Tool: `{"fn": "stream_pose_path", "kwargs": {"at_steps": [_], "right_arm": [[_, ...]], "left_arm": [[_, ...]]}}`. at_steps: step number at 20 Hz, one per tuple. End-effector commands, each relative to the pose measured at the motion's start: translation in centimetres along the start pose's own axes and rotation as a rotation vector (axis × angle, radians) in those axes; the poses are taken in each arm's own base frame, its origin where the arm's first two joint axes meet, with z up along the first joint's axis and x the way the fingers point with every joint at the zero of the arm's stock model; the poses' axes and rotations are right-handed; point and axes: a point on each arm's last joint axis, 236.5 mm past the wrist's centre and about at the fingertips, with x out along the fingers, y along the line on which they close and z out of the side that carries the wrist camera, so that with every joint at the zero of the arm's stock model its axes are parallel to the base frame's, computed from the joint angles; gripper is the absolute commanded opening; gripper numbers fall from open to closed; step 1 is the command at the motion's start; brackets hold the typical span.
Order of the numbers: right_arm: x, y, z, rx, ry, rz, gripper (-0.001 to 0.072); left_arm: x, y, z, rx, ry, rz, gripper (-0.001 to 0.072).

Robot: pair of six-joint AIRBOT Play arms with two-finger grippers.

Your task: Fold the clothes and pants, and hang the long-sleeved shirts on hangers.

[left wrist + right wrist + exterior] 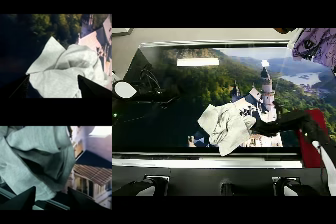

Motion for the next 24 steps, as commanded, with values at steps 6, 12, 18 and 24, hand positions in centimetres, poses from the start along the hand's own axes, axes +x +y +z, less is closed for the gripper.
{"fn": "stream_pose_path", "kwargs": {"at_steps": [6,12,18,24], "right_arm": [[4.2,2.5,-1.3,-0.085,0.004,0.025,0.0031],[2.1,4.3,-1.7,-0.154,-0.025,0.041,0.0031],[0.7,5.6,-3.0,-0.151,-0.007,0.070,0.0031],[-0.9,7.0,-2.8,-0.183,-0.059,0.087,0.0031]], "left_arm": [[0.8,2.6,-1.0,-0.012,0.059,0.062,0.0670],[8.5,6.2,-6.8,-0.060,0.261,0.017,0.0669],[14.7,6.8,-10.6,-0.098,0.379,-0.044,0.0665],[17.5,5.7,-11.3,-0.053,0.339,-0.027,0.0082]]}}
